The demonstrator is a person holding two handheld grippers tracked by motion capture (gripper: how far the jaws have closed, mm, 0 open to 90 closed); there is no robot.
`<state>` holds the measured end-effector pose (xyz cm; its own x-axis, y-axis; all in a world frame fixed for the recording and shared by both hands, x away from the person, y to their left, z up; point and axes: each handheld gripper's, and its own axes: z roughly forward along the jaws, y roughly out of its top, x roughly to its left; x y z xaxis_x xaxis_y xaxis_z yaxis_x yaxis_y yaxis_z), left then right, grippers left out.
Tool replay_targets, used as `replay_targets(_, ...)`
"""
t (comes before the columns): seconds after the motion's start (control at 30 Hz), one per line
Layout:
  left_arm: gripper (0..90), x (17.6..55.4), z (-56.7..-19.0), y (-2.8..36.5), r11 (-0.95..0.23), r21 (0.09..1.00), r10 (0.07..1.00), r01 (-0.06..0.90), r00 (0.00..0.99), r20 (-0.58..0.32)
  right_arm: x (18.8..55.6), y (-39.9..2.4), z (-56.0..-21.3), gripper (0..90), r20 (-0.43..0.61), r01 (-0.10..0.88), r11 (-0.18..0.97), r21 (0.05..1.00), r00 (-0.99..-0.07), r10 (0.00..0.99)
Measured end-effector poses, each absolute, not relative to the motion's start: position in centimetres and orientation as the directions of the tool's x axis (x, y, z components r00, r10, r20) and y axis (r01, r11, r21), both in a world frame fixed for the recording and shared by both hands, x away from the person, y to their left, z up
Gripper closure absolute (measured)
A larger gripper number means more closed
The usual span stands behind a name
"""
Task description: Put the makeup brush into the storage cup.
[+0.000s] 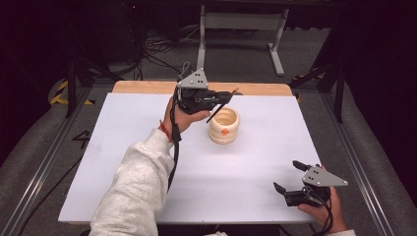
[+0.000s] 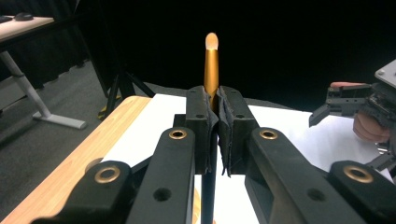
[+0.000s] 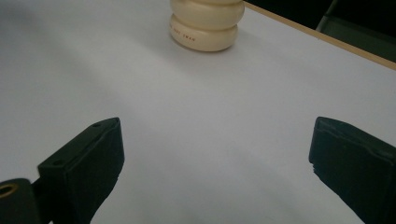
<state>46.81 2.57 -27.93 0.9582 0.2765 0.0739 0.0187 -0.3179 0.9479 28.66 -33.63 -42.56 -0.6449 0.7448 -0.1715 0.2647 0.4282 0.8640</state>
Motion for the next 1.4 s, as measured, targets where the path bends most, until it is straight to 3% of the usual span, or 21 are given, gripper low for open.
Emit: replay_targets(1.4, 83.6, 50.5, -30.8, -2.0, -0.29, 0.954, 0.246, 0.078, 0.969, -0.005, 28.7, -33.9, -42.7, 5.7, -0.161, 0.292, 0.43, 0.854, -0.637, 0.754)
